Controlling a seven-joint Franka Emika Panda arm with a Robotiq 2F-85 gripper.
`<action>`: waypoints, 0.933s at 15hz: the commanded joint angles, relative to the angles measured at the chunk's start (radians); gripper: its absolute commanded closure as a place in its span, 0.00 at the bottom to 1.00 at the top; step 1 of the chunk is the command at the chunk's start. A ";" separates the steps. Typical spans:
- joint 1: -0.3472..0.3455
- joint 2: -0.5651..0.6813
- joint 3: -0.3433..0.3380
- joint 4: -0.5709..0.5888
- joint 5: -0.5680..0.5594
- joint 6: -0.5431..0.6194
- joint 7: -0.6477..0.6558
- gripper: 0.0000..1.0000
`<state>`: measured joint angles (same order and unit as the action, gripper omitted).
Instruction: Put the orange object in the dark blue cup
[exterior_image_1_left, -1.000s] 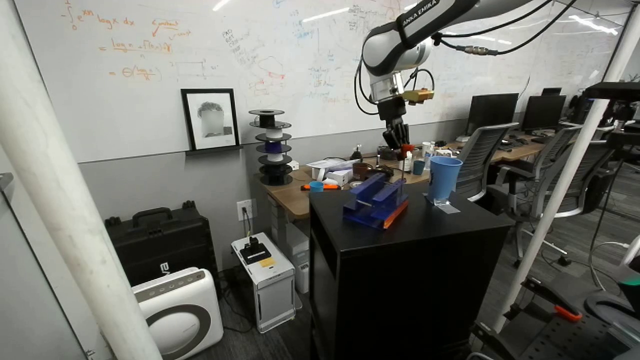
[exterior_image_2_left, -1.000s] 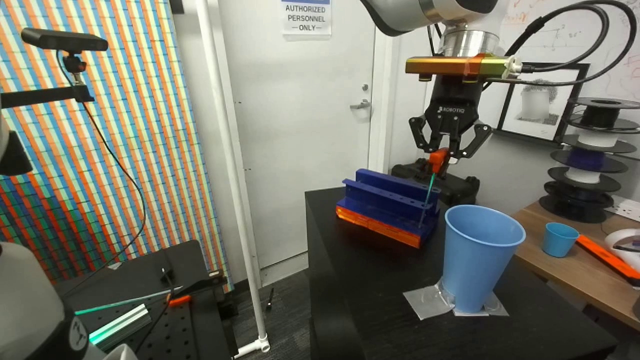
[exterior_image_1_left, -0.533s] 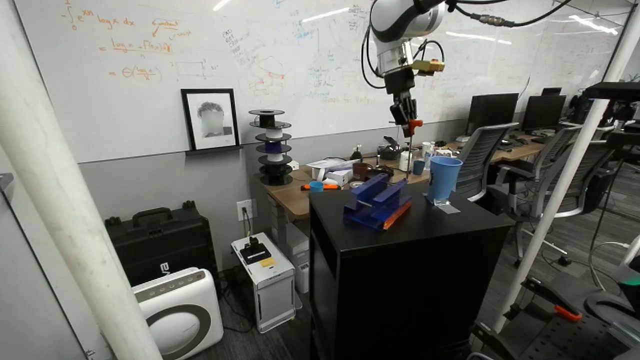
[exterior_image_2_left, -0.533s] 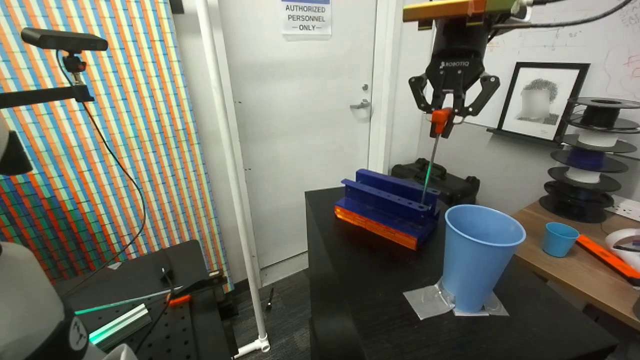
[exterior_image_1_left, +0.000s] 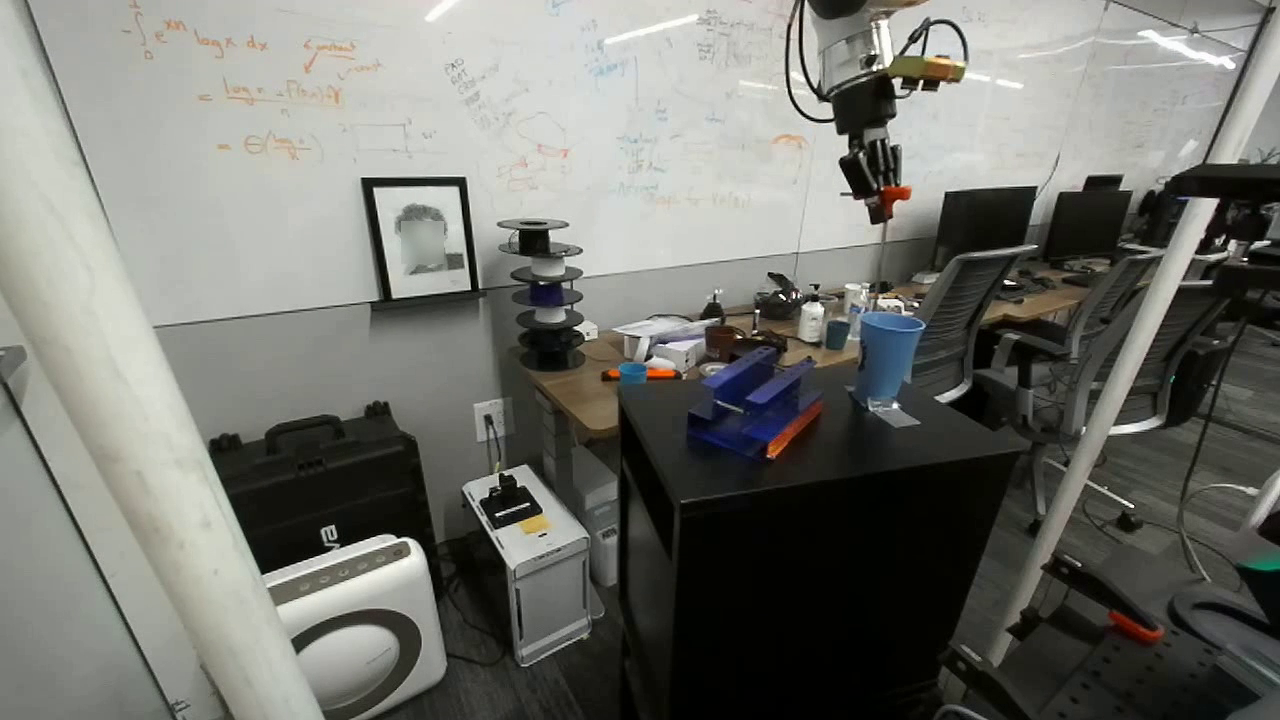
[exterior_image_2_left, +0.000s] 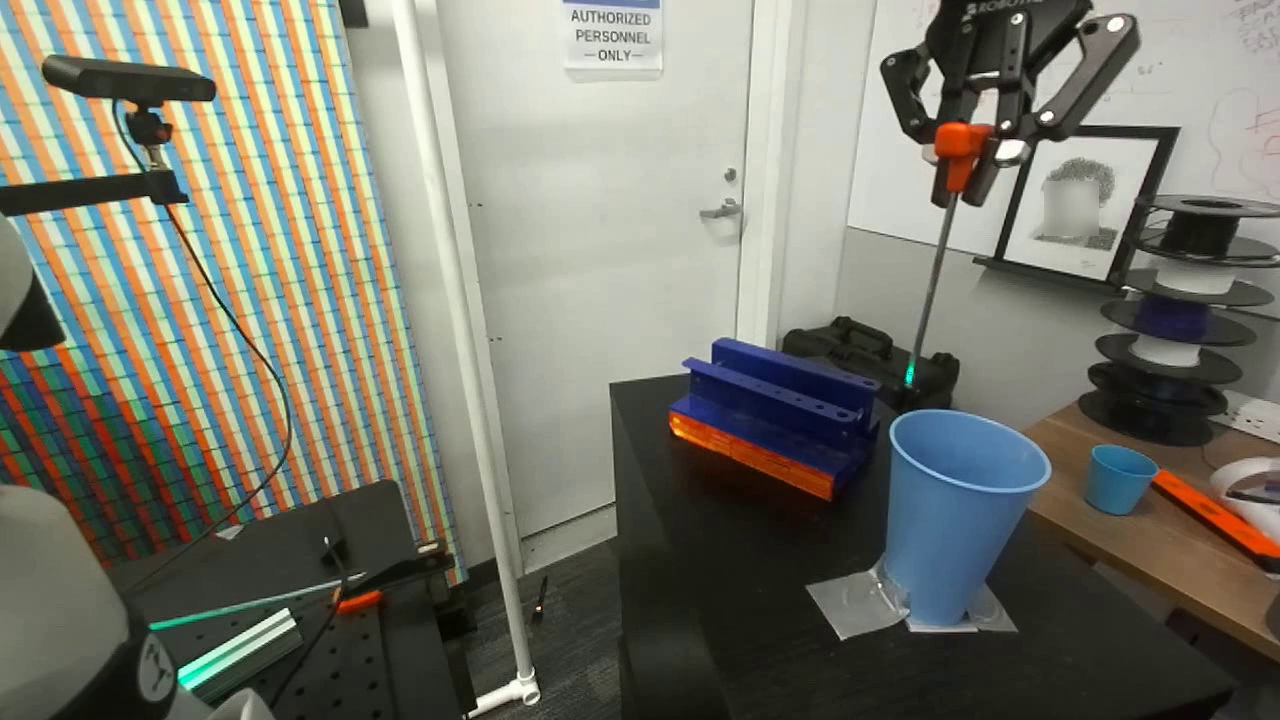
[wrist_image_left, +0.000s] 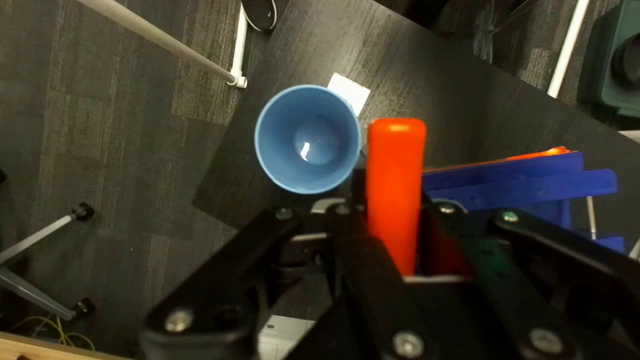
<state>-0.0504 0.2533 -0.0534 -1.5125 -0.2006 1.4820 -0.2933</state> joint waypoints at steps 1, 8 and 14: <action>-0.043 0.031 -0.028 0.038 -0.018 -0.018 0.023 0.89; -0.072 0.185 -0.032 0.044 -0.022 0.073 0.030 0.89; -0.079 0.251 -0.011 0.056 0.005 0.062 -0.005 0.54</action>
<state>-0.1245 0.5045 -0.0782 -1.4990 -0.2046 1.5800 -0.2765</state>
